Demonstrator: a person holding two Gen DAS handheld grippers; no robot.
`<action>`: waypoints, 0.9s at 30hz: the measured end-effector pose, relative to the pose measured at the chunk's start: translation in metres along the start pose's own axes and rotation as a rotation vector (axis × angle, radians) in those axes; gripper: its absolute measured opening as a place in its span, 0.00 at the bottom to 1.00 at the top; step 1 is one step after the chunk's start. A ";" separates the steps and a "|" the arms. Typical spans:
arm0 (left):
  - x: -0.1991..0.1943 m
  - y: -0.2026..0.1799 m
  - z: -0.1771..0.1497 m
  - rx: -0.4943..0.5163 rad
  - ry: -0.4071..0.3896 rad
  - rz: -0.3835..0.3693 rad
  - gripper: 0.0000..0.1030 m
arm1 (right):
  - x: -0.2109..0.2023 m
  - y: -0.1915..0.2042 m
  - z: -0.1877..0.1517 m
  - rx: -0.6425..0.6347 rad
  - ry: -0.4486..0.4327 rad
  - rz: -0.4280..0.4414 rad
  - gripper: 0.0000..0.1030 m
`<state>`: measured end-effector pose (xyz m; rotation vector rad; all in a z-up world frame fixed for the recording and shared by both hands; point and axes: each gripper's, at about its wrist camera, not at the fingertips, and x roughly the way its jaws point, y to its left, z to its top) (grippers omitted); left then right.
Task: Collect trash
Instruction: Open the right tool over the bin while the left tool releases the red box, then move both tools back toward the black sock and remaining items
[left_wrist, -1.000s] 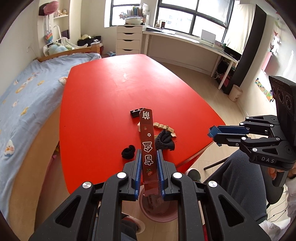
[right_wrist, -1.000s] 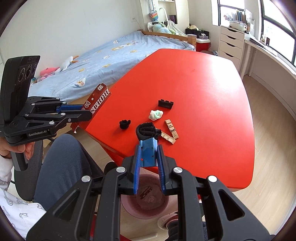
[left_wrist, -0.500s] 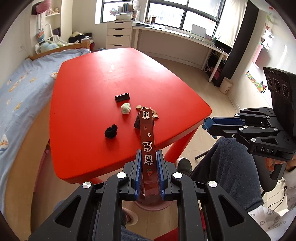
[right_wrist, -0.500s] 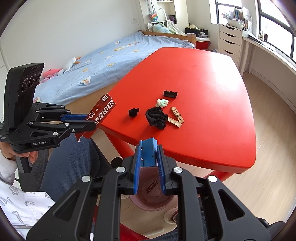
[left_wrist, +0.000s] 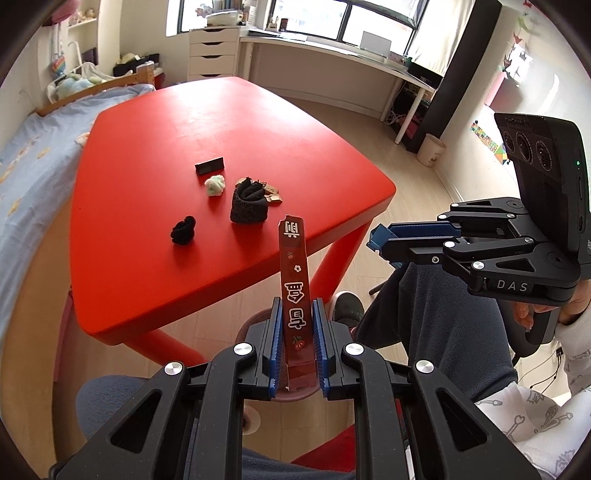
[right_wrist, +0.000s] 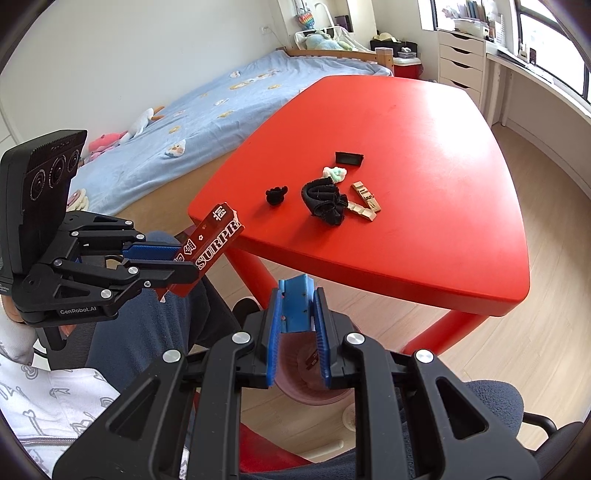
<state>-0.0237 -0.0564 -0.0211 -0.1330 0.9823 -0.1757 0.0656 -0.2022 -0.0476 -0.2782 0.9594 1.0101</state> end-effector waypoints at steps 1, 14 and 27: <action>0.000 0.000 0.000 0.001 0.001 -0.001 0.15 | 0.000 0.000 -0.001 0.000 0.001 0.001 0.17; -0.002 0.007 0.000 -0.024 -0.043 0.041 0.89 | 0.000 -0.003 -0.002 0.000 -0.005 -0.021 0.93; -0.003 0.018 -0.002 -0.065 -0.038 0.081 0.92 | 0.002 -0.012 -0.005 0.027 -0.004 -0.043 0.95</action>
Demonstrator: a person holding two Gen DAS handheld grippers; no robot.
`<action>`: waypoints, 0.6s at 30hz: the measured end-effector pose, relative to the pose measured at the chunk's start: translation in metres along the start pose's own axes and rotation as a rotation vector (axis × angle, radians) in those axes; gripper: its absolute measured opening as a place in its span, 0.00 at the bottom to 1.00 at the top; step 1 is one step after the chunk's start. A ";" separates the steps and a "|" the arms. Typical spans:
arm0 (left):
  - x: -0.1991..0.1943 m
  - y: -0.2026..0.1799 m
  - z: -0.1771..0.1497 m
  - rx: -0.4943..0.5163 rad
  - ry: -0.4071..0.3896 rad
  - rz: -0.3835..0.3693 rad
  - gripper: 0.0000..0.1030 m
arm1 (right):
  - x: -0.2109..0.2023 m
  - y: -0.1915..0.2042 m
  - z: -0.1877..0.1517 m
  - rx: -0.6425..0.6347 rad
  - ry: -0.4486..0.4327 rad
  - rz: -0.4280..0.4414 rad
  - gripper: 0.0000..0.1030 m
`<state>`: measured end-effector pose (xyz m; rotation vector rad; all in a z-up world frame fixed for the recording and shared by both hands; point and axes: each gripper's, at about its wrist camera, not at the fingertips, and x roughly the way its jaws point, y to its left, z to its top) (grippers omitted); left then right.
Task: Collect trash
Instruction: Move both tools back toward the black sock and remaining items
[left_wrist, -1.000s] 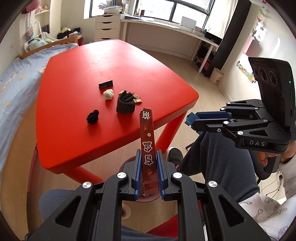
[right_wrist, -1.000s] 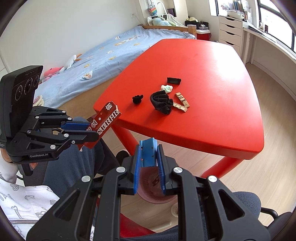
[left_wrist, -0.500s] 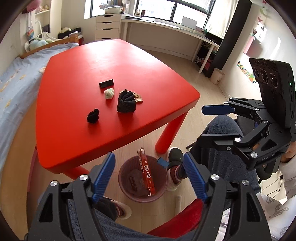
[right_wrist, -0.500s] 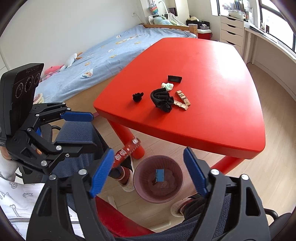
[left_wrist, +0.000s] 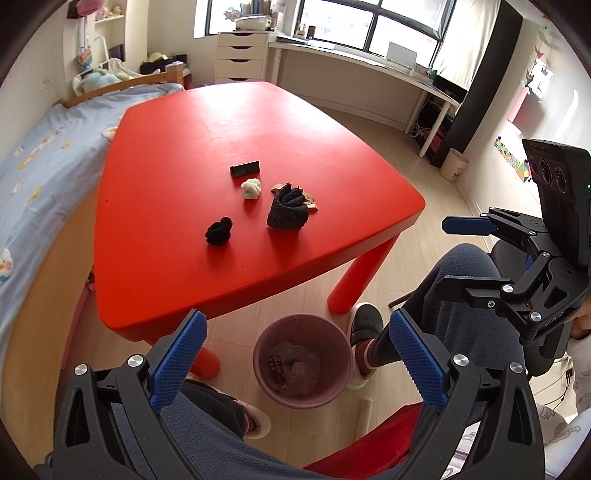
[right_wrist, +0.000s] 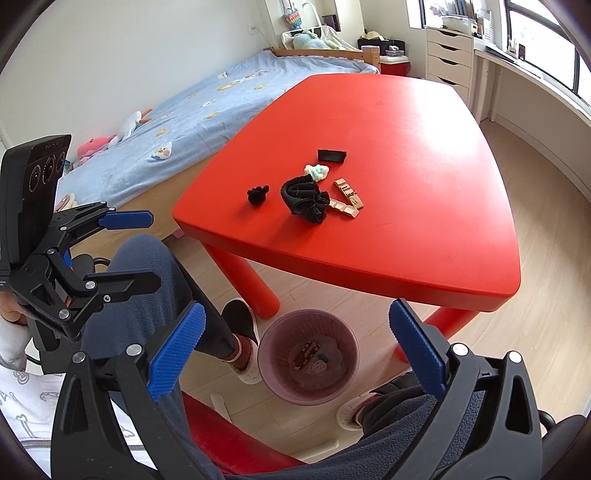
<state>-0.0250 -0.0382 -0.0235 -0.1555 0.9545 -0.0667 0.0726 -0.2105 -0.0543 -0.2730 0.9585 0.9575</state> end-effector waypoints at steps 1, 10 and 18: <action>0.000 0.001 0.000 -0.003 0.001 0.000 0.93 | 0.000 0.000 -0.001 0.001 0.000 0.001 0.95; 0.001 0.008 0.003 -0.030 0.000 0.001 0.93 | 0.000 0.000 0.002 -0.002 0.004 0.011 0.95; 0.002 0.021 0.014 -0.048 -0.005 0.010 0.93 | 0.002 0.001 0.015 -0.024 -0.004 0.012 0.95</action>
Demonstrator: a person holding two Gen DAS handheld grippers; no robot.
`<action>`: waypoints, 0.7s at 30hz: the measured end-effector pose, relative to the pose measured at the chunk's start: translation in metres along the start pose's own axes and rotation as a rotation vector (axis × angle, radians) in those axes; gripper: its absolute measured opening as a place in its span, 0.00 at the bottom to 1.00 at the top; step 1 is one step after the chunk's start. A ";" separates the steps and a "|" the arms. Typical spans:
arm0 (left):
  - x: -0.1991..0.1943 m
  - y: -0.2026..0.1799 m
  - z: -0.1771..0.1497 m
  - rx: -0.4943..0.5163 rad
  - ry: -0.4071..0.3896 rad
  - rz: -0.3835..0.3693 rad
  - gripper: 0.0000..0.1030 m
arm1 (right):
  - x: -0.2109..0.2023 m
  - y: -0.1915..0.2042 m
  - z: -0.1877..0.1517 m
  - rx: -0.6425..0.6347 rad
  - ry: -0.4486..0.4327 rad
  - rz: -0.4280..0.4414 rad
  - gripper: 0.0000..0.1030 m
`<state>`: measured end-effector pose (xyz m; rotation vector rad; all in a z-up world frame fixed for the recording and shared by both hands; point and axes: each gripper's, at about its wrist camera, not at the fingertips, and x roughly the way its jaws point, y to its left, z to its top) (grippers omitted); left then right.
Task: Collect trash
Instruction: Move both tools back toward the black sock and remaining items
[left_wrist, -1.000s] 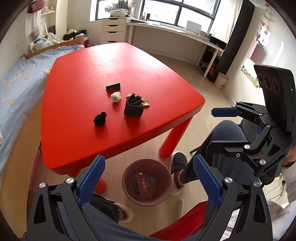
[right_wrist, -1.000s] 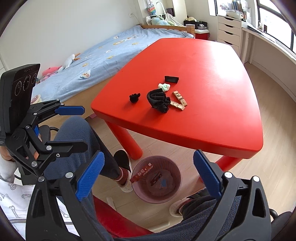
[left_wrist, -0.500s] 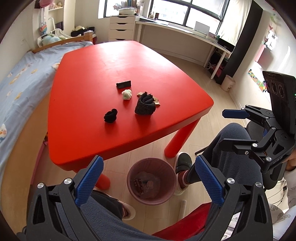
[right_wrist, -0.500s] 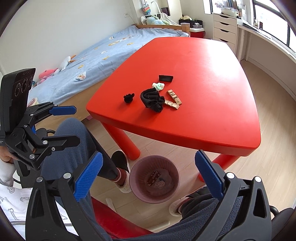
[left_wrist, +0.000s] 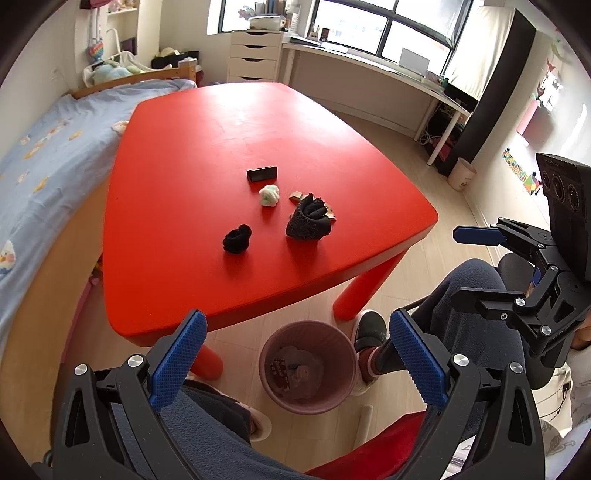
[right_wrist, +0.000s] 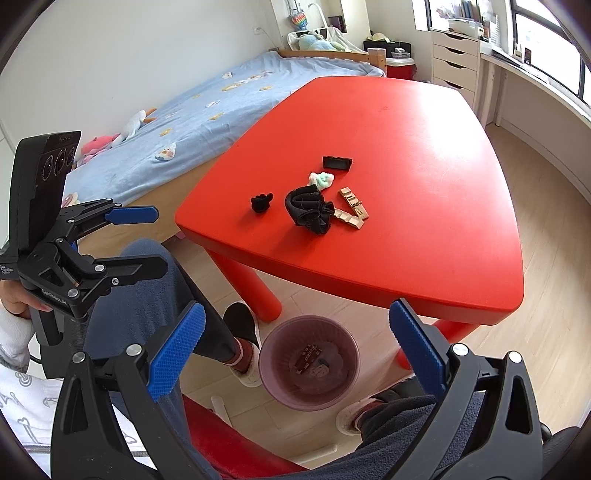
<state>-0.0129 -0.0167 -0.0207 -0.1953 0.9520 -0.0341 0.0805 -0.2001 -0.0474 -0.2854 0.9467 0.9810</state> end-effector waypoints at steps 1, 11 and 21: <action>0.000 0.003 0.002 -0.006 -0.002 0.000 0.93 | 0.000 0.000 0.003 -0.006 -0.004 -0.002 0.95; 0.007 0.024 0.032 0.001 -0.019 0.022 0.93 | 0.014 0.000 0.039 -0.078 -0.009 -0.007 0.95; 0.039 0.043 0.056 0.038 0.045 0.036 0.93 | 0.047 0.000 0.074 -0.168 0.037 0.005 0.95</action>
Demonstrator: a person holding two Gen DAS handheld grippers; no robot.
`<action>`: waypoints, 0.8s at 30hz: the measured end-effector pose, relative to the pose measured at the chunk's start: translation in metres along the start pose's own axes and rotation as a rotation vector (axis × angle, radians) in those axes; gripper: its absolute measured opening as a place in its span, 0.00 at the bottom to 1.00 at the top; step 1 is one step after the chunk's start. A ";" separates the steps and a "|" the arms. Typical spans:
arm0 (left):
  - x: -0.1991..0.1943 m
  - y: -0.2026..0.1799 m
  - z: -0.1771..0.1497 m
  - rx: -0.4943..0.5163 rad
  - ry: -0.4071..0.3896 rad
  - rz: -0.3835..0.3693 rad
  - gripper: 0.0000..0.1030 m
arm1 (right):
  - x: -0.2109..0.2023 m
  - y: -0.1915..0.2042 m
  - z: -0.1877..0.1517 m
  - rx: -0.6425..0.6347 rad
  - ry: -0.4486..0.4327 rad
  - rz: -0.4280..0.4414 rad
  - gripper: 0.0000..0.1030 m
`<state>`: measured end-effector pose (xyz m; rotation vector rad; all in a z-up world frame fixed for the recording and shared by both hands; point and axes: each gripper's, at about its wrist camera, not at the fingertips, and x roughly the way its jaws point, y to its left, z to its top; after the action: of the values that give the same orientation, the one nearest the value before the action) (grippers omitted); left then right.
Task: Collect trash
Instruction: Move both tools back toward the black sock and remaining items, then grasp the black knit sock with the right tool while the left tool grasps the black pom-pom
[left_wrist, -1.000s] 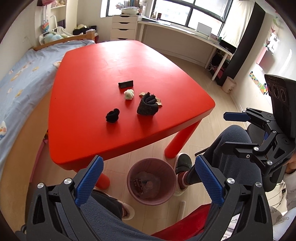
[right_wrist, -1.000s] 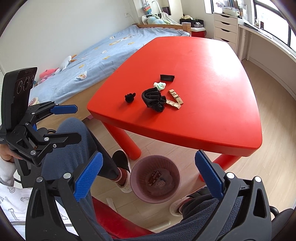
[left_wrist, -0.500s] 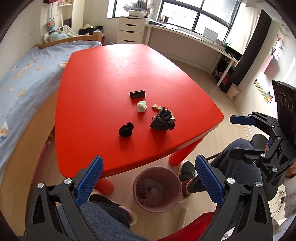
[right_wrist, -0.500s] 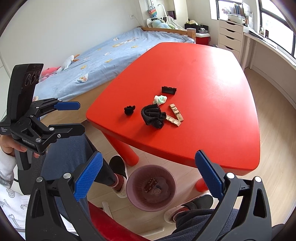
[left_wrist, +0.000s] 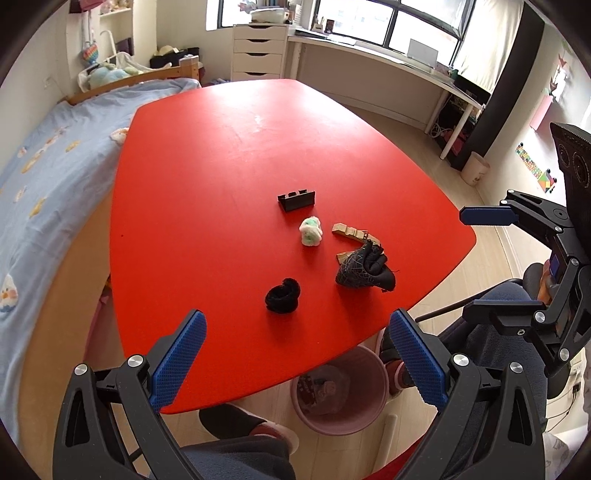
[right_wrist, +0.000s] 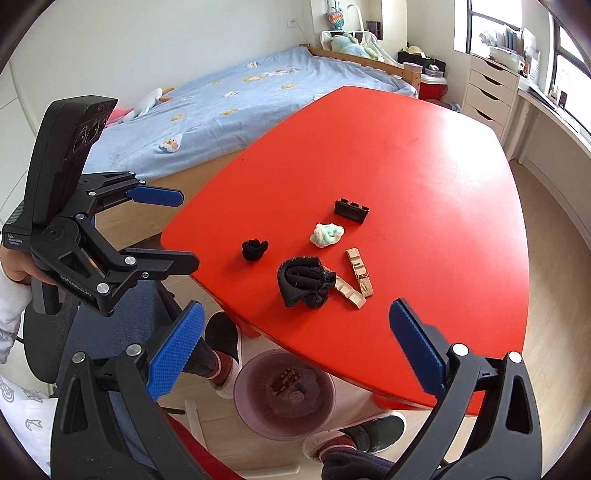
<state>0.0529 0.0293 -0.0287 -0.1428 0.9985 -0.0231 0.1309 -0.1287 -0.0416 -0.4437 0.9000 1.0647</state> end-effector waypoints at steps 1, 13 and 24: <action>0.004 0.002 0.002 0.005 0.008 -0.003 0.93 | 0.005 0.000 0.002 -0.011 0.011 -0.005 0.95; 0.055 0.012 0.015 0.031 0.121 0.012 0.93 | 0.056 -0.004 0.016 -0.038 0.100 0.012 0.95; 0.076 0.011 0.014 0.043 0.148 0.028 0.92 | 0.081 -0.006 0.015 -0.044 0.131 -0.004 0.77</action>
<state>0.1049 0.0351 -0.0864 -0.0889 1.1468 -0.0296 0.1572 -0.0761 -0.0989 -0.5568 0.9929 1.0627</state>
